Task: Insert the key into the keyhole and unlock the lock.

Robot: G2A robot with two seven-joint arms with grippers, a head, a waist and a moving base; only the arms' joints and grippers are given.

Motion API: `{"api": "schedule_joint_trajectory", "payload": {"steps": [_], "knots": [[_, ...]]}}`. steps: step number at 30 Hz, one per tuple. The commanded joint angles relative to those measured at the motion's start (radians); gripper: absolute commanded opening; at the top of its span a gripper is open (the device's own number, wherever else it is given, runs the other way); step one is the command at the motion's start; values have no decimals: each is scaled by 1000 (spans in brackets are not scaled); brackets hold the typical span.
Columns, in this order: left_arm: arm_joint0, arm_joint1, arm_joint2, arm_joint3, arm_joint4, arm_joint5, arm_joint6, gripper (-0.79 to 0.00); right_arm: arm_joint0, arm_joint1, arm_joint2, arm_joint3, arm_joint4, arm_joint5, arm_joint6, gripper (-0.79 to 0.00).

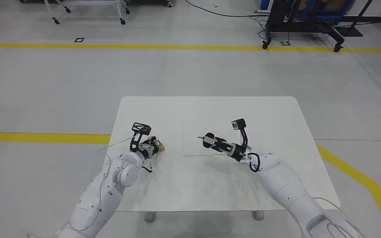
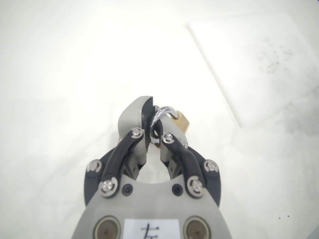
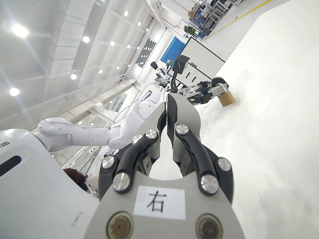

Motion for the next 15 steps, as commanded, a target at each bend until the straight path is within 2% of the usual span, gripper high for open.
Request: {"api": "schedule_joint_trajectory", "payload": {"steps": [1, 5, 11, 15], "knots": [[-1, -2, -1, 1, -3, -1, 6, -785, 0, 0, 0, 0, 0, 0, 0, -785], [2, -3, -14, -1, -29, -29, 9, -785, 0, 0, 0, 0, 0, 0, 0, -785], [18, 1, -70, -18, -167, -143, 14, -785, 0, 0, 0, 0, 0, 0, 0, -785], [18, 1, -70, -18, -167, -143, 14, -785, 0, 0, 0, 0, 0, 0, 0, -785]]}}
